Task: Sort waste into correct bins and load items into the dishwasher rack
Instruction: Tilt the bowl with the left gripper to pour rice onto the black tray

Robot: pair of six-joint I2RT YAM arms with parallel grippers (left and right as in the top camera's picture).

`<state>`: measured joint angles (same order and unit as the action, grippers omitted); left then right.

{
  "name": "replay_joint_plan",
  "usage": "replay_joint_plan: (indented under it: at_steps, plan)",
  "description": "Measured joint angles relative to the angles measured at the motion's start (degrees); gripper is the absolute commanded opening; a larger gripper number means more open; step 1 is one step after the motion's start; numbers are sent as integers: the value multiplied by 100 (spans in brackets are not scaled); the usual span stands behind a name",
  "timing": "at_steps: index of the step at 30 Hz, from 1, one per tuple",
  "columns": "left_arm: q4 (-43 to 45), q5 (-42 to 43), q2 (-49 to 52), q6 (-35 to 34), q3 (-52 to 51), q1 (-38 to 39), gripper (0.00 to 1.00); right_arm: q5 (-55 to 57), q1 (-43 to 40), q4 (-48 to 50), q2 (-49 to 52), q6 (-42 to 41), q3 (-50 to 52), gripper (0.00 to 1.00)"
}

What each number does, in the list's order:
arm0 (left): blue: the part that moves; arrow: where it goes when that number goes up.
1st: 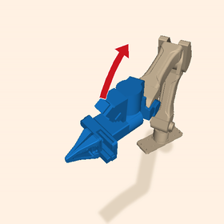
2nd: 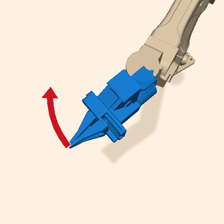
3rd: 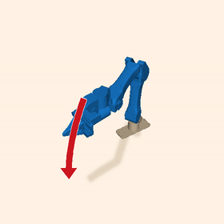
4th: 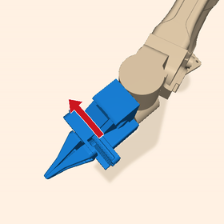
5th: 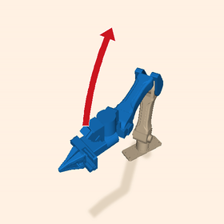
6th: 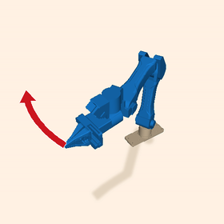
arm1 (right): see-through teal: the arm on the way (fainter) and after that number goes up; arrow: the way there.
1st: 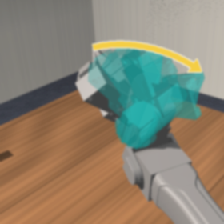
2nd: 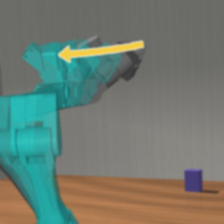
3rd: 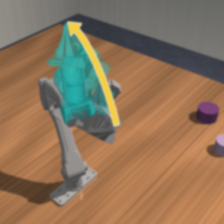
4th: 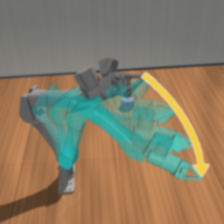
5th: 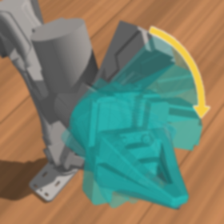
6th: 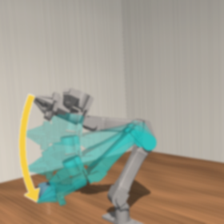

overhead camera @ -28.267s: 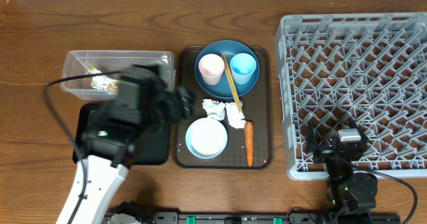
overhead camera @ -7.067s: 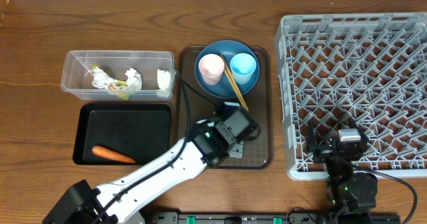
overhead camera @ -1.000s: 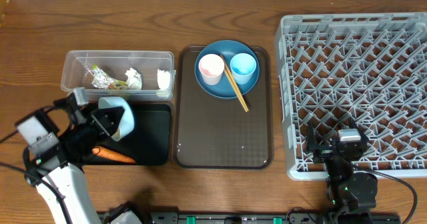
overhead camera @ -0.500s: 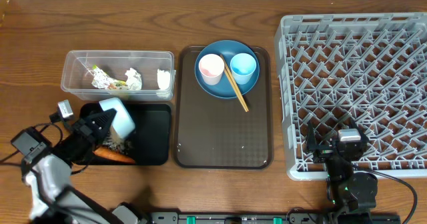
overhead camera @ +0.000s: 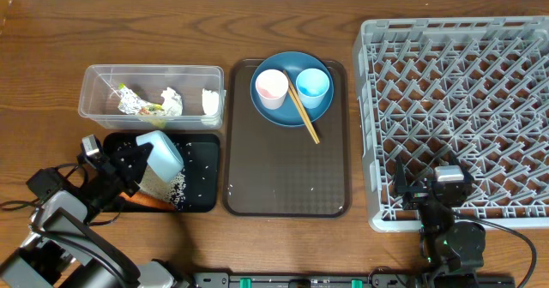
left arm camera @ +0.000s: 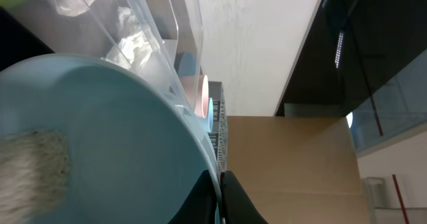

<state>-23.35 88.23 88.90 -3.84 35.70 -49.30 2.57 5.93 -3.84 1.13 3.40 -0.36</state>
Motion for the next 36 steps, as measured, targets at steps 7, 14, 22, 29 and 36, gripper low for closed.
replay_joint_plan:
  at_steps: [7,14,22,29,36]
  plan:
    - [-33,17,-286,-476,-2,0,6,0,0,0,0,0,0,99]
    - [-55,22,-855,-931,0,249,6,0,0,0,0,0,0,99]
    - [374,39,-1331,-1255,0,326,6,0,0,0,0,0,0,99]
    - [105,35,-1338,-1416,0,407,6,0,0,0,0,0,0,99]
    - [297,39,-1338,-1521,-2,444,6,0,0,-2,0,0,0,99]
